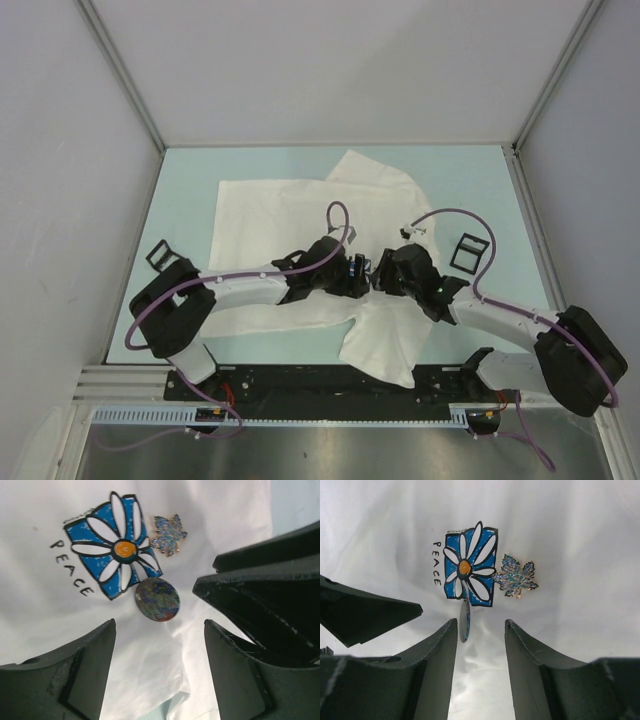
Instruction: Remove the brooch from the garment
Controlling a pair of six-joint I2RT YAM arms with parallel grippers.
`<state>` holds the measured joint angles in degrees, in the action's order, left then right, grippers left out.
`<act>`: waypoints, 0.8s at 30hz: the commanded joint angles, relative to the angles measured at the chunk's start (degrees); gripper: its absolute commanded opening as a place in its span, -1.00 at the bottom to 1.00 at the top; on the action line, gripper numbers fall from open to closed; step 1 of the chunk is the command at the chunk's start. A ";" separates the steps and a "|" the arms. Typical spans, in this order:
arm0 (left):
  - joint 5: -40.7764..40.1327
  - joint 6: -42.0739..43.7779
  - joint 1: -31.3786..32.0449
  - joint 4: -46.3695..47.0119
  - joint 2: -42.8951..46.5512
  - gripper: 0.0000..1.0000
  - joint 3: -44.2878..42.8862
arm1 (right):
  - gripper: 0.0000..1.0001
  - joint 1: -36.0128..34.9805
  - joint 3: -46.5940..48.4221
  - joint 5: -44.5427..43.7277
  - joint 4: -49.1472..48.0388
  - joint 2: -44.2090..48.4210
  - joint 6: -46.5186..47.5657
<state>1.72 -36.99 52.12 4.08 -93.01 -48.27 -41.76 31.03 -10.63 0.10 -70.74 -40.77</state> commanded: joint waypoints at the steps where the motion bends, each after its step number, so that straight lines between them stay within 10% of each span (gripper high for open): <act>1: -6.10 5.35 4.91 -5.90 -0.94 0.47 -6.03 | -0.04 2.72 -1.23 -1.06 -0.36 5.43 -0.80; 24: -18.24 6.41 9.49 -18.75 -12.81 -0.10 -20.11 | -0.04 11.08 -5.36 2.90 2.98 16.34 1.57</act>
<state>-14.92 -31.40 61.19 -13.58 -105.21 -65.54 -30.83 25.69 -8.93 4.84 -53.89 -40.23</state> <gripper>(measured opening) 0.457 0.478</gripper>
